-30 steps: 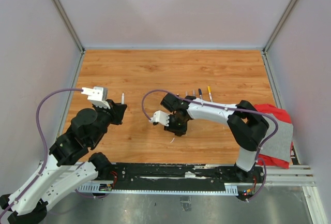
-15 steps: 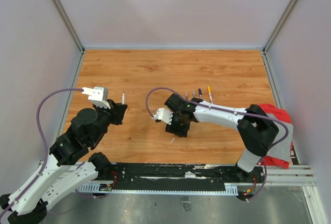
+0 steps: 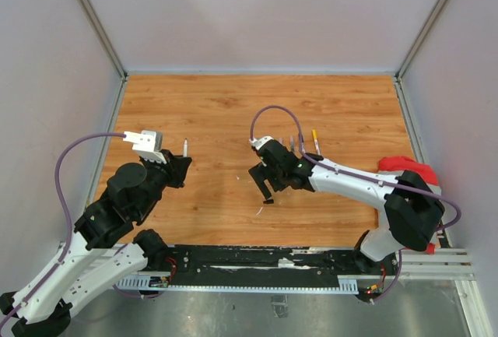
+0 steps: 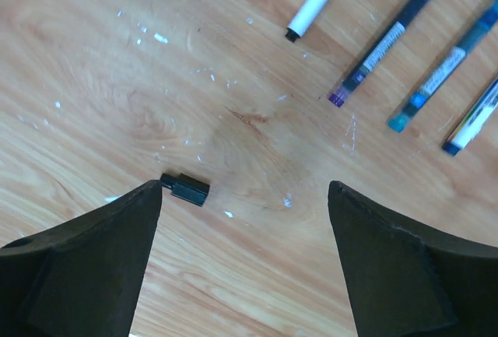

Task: Insert the pens into the pen caps
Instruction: Adjust the pen cap at the center of the board.

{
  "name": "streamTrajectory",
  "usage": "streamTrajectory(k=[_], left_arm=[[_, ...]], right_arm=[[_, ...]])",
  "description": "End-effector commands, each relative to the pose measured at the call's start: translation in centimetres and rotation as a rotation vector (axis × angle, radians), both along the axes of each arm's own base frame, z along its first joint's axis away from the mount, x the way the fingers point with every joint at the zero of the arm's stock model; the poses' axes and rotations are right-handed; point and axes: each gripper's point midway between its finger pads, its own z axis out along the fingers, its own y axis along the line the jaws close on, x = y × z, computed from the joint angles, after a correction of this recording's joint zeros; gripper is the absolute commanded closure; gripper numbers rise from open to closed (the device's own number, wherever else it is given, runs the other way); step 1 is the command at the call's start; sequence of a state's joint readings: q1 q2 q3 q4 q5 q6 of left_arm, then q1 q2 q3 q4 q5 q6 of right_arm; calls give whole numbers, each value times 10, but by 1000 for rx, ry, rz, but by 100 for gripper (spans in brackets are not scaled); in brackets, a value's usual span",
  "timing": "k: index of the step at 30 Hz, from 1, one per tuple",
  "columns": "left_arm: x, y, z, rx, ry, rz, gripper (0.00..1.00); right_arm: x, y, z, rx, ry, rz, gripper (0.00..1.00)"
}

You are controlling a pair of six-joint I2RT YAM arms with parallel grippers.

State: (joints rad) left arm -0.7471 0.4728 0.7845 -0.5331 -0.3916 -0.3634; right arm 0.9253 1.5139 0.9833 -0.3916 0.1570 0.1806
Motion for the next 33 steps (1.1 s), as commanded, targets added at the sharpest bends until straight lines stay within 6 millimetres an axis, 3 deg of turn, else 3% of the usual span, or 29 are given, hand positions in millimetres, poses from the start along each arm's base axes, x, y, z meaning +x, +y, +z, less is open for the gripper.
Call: streamTrajectory(k=[1,8,14,21,30,33], left_arm=[[2,2,0,1,-11,9,99],[1,2,1,1,-13,6,99],[1,1,1,1,-13,3,98],[1,1,0,2,-13,1,98],[1,1,0,3,-13,-1,98],[1,1,0,3,-13,0,98]], right_arm=[[-3,7,8,177,44,-400,12],[-22,-9,10,287,120,-908,11],[-32,-22,16,287,150,-1213,13],[-43,-14,-4,246,227,-1296,22],[-42,1,-13,214,230,-1292,38],[-41,6,-18,216,238,-1293,39]])
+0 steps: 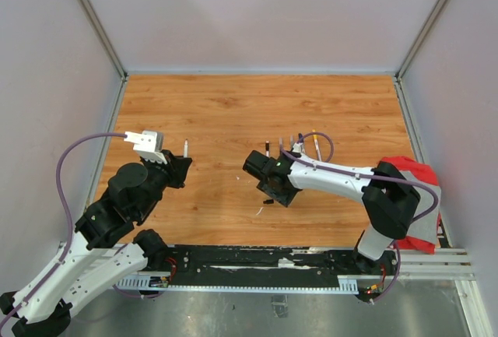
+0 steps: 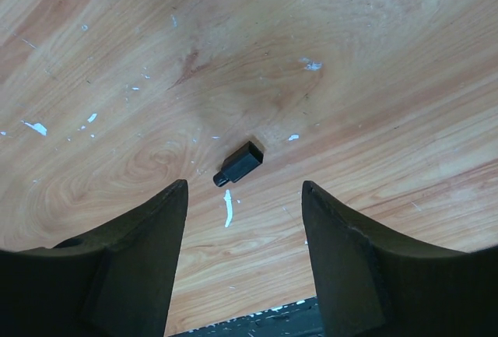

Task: Insert the pens into the pen caps
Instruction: Adjust the pen cap at the center of the board.

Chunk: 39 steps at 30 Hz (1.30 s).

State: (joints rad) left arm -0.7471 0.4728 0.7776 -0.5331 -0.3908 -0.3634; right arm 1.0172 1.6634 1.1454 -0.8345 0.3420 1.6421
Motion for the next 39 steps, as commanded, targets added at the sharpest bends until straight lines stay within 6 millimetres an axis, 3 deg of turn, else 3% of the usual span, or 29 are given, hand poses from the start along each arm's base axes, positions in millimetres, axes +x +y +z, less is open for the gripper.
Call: streamTrajectory(k=[1,16,39], left_arm=[[1,1,3,-2,-18,-1,98],[1,-1,2,2,-14,-8,98],[2,-2,1,3,-10,-9,98]], right_arm=[[-2,5,-3,-8,12,-21,39],[-6,21,-26,-13,89,3,52],[-6,8,-44,-82,100,11,70]])
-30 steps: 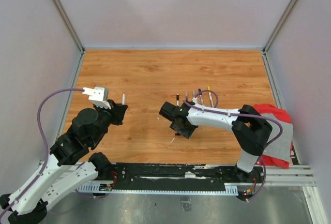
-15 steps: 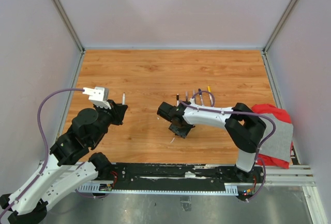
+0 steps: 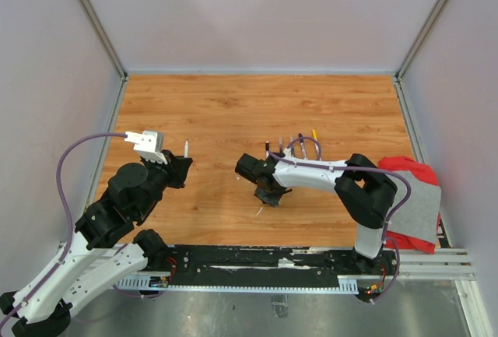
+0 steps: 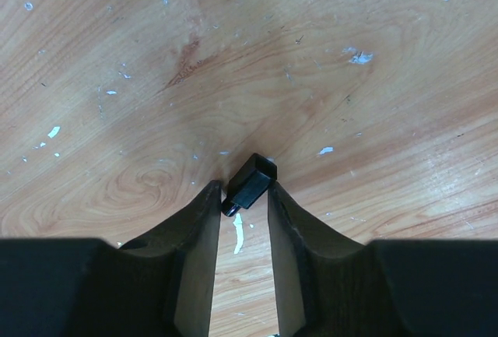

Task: Insert the pens into the pen caps
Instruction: Adjust the pen cap at the center of the board.

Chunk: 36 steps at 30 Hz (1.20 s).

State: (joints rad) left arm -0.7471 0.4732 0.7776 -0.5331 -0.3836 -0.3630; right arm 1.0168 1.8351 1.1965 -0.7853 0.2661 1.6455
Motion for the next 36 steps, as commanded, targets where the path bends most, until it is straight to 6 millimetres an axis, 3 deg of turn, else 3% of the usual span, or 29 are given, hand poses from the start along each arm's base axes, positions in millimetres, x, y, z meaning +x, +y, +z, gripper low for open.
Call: streamTrajectory(k=[1,13,20,27,31,36], left_arm=[[2,-1,1,6,-12,-3,98],[2,-1,1,6,-12,-3,98],[2,-1,0,8,-10,-4,99],[3,-2,1,8,-10,-5,99],[2,-2,1,8,-10,-5,99],[3,-1,1,7,-10,-4,99]], right_arm=[[-4,-15,-4,-64,-2,15,71],[-6,-17,-1,-60,-4,178,99],[2,-18,21,-59,-135,605,99],[-10,-20,35,-55,-169,1111,99],[-14,-32,41,-112,-109,1184,99],[-20,-33,37,-112,-67,1243,99]])
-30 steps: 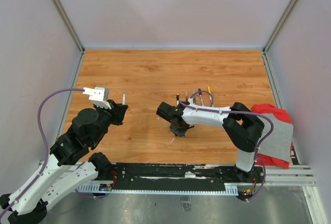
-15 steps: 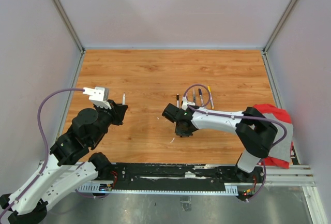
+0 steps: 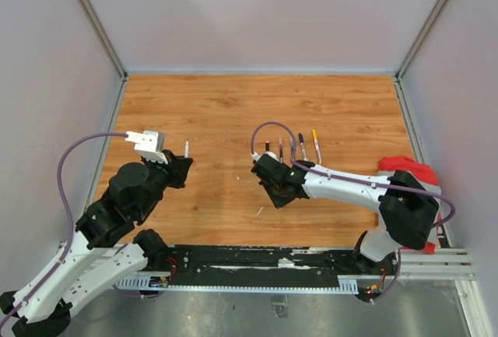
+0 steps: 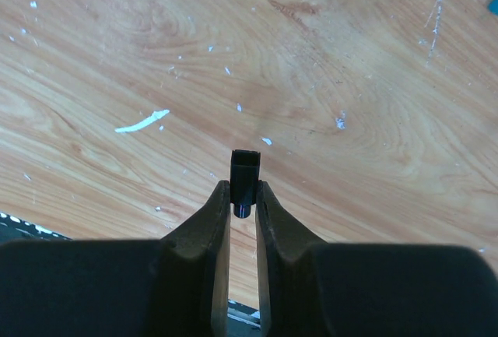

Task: Insert the pens into the pen caps
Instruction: Adjust the pen cap at the center of the board.

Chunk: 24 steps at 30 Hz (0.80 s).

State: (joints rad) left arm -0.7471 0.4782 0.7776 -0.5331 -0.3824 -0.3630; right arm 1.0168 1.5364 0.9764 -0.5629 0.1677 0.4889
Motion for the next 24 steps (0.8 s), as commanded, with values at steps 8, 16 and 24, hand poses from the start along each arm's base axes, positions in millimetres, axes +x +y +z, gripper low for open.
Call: streamTrajectory(k=[8,16,24], left_arm=[[3,-1,0,9,-9,-1,99],[3,-1,0,9,-8,1,99],[3,0,0,9,-7,3,99]], right_arm=[[-10,1,-16,-81,75,197,99],[-15,1,-35,-124,132,229,96],[-16,2,-35,-121,136,224,80]])
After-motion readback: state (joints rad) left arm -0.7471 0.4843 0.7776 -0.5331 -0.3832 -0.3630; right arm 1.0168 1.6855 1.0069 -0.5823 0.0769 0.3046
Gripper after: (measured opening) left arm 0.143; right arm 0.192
